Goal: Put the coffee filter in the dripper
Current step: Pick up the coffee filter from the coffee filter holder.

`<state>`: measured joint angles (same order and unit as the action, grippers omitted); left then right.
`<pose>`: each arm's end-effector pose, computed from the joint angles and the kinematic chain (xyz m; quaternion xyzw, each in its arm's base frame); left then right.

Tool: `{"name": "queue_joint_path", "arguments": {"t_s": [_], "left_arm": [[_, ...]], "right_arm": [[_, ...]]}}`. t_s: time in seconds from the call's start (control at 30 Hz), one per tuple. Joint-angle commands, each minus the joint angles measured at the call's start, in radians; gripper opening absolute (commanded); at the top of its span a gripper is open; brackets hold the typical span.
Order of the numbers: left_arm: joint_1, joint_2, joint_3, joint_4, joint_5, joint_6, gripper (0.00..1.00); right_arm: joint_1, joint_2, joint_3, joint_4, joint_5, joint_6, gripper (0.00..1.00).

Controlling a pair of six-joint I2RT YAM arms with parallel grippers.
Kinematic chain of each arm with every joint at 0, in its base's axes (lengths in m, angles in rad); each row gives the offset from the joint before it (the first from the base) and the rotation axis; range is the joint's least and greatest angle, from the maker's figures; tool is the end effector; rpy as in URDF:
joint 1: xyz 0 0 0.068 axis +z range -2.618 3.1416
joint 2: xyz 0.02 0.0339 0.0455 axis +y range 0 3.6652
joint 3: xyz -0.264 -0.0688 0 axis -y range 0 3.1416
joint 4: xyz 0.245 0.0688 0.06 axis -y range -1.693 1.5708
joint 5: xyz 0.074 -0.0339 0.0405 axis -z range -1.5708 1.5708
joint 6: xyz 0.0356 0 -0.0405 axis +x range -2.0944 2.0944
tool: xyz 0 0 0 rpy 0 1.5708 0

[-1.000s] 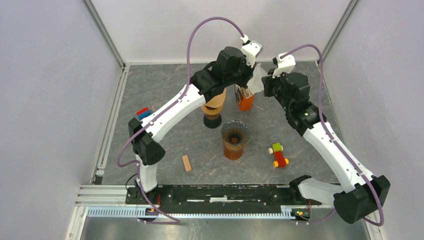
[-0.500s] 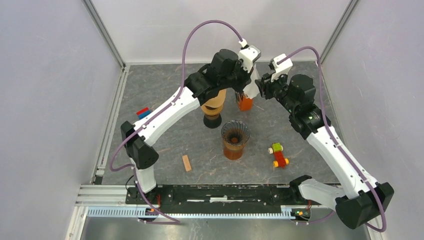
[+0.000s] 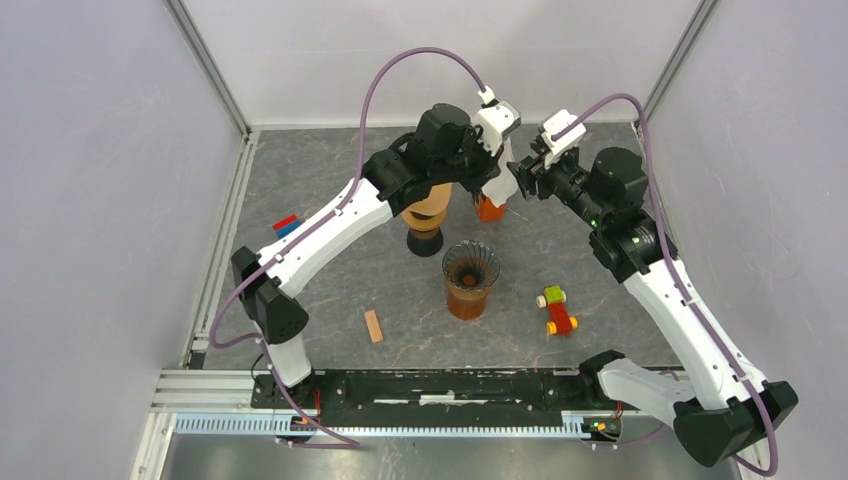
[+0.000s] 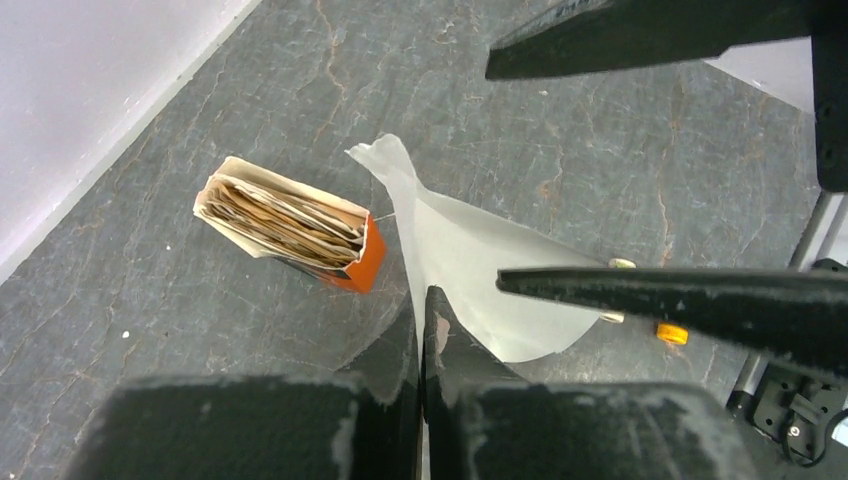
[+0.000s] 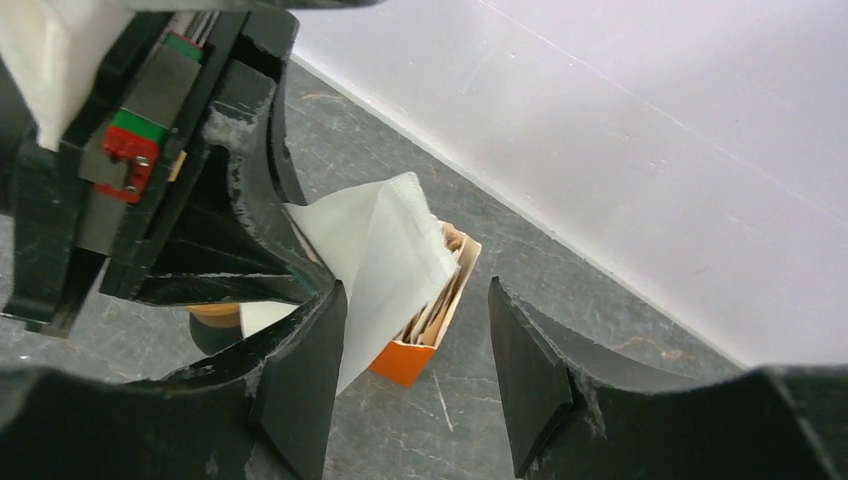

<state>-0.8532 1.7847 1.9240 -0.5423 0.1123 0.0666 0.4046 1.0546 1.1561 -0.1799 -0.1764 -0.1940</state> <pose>0.2672 -0.3122 0.4220 0.3975 0.7327 -0.2542 0.4904 0.2145 0.0987 0.4191 -0.2728 0.6813 0.1354 0.6657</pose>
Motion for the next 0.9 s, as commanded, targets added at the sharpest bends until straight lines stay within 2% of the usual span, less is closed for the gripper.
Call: {"name": "queue_joint_path", "arguments": {"t_s": [0.0, 0.23, 0.67, 0.87], "left_arm": [[-0.004, -0.085, -0.028, 0.043, 0.059, 0.078, 0.02], [-0.006, -0.122, -0.065, 0.044, 0.136, 0.149, 0.02], [-0.006, -0.173, -0.1, -0.051, 0.264, 0.272, 0.02], [-0.006, -0.195, -0.115, -0.08, 0.29, 0.304, 0.02]], "right_arm": [[-0.003, -0.025, 0.05, -0.008, 0.007, -0.053, 0.6], [-0.004, -0.027, 0.063, -0.025, -0.007, -0.078, 0.6], [-0.004, -0.067, 0.075, -0.113, -0.227, -0.202, 0.62], [-0.006, -0.086, 0.113, -0.18, -0.26, -0.27, 0.65]]}}
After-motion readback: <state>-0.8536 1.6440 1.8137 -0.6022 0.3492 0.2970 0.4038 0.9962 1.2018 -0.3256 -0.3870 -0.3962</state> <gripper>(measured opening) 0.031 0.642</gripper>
